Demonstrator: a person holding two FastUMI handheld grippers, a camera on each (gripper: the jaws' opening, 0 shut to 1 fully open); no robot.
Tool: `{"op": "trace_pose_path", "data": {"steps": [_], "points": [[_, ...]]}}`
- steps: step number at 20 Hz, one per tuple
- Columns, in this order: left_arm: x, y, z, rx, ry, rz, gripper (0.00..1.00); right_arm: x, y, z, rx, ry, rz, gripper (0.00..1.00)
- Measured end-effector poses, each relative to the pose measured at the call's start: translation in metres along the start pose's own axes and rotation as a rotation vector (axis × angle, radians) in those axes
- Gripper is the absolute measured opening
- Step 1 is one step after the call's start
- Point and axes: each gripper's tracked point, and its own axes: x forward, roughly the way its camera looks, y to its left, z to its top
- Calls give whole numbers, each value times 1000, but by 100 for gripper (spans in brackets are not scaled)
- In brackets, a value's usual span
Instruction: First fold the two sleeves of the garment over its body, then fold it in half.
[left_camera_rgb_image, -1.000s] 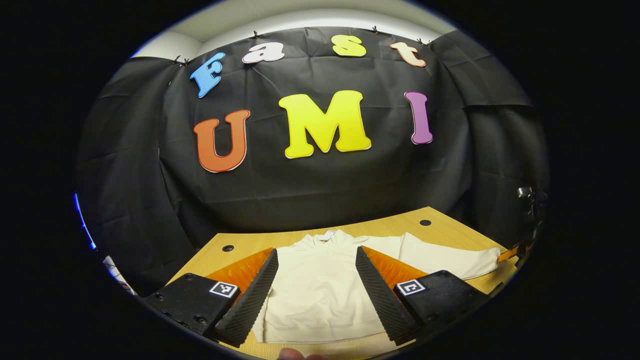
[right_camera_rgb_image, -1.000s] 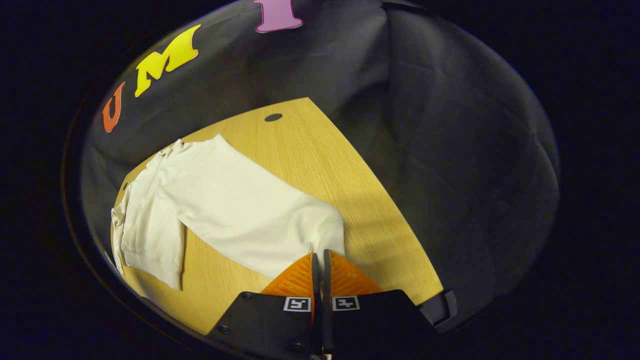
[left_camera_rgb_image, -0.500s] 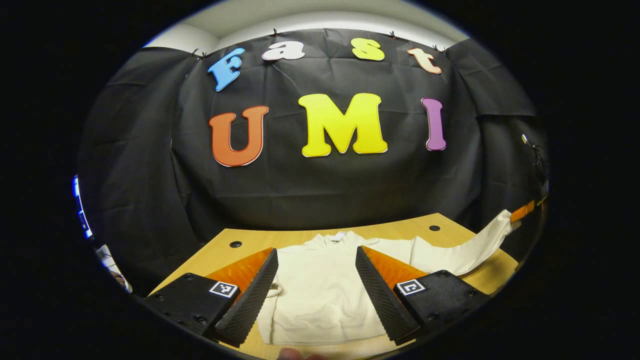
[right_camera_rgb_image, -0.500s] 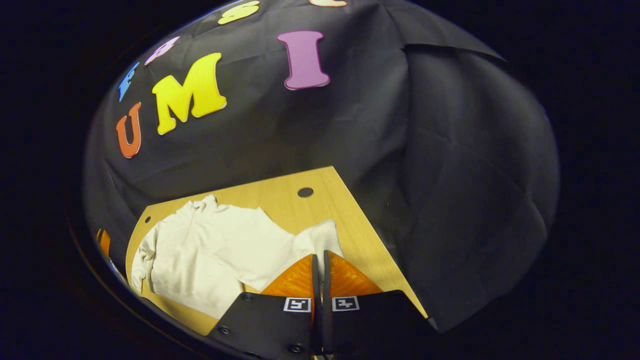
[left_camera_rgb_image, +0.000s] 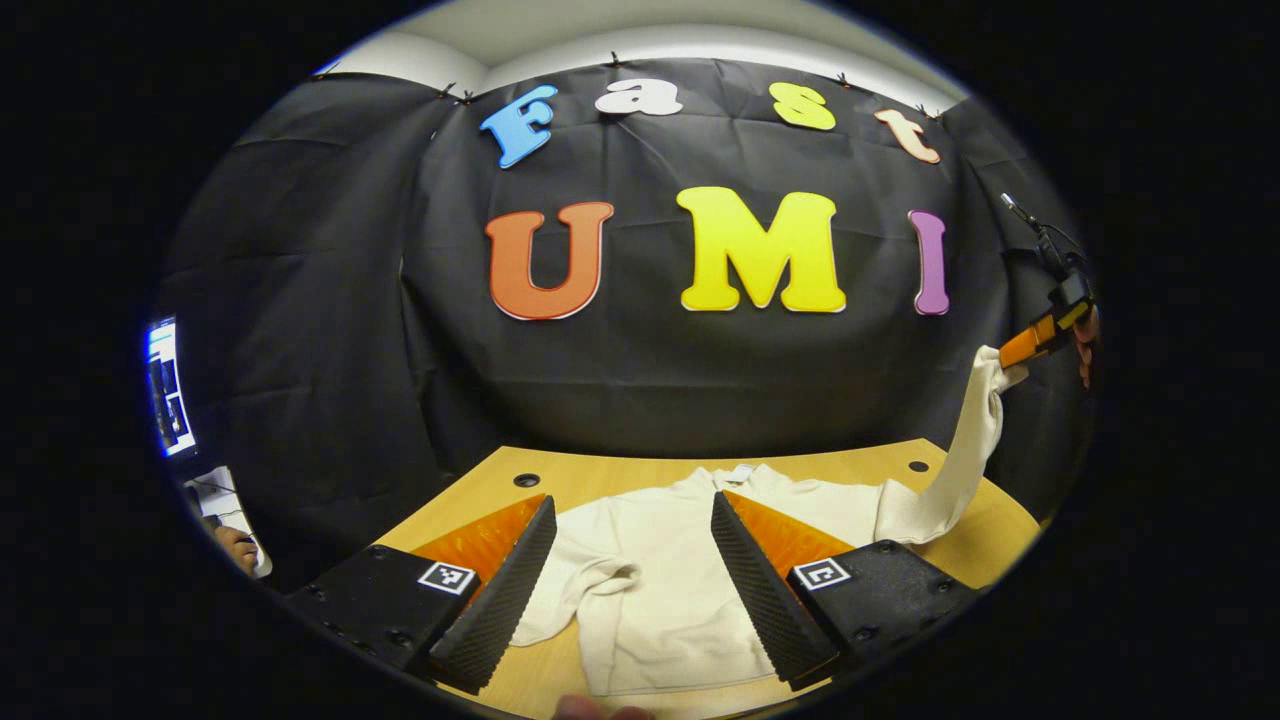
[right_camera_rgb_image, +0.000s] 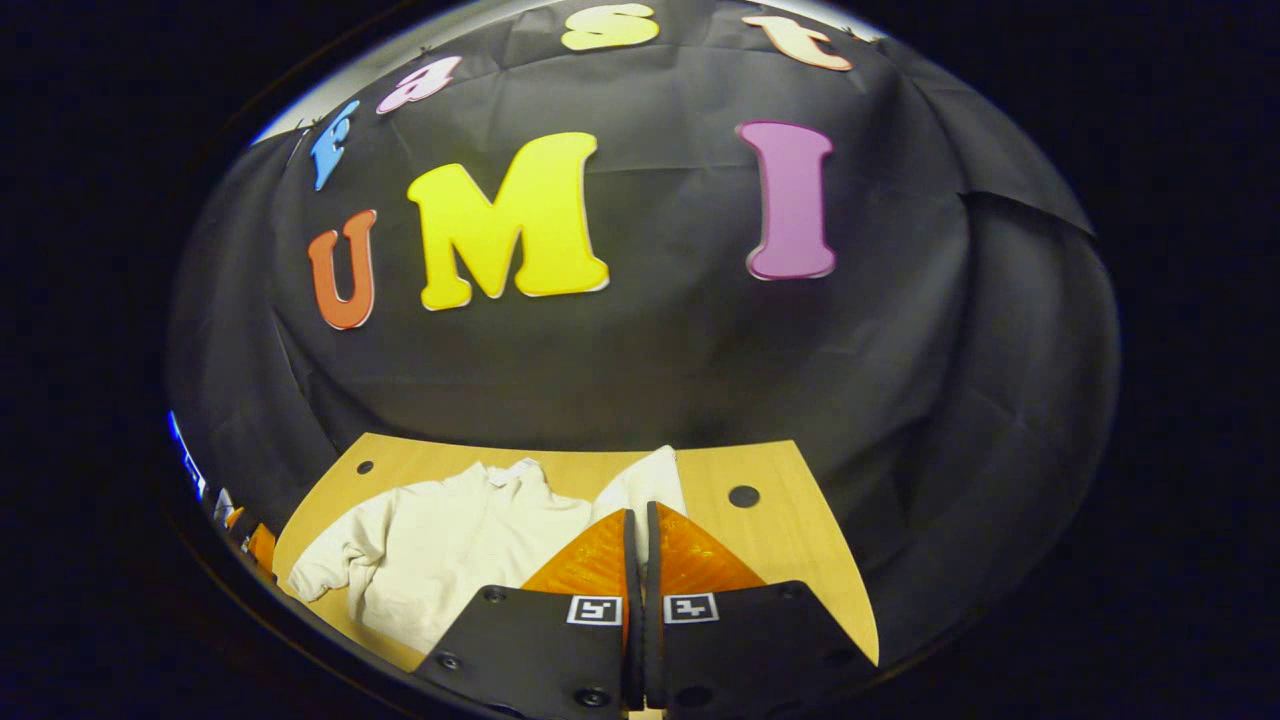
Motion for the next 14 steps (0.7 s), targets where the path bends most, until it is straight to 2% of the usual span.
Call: {"op": "trace_pose_path", "data": {"steps": [3, 7, 10, 14], "points": [[-3, 37, -3, 12, 4, 52, 99, 33, 73, 6, -61, 14, 95, 1], [-12, 85, -7, 14, 9, 130, 99, 80, 177, -11, -171, 52, 222, 1], [-18, 119, -19, -2, 37, 188, 99, 120, 260, -39, -283, 90, 318, 0], [-25, 153, -30, -10, 66, 236, 99, 179, 351, -108, -395, 205, 397, 0]]}}
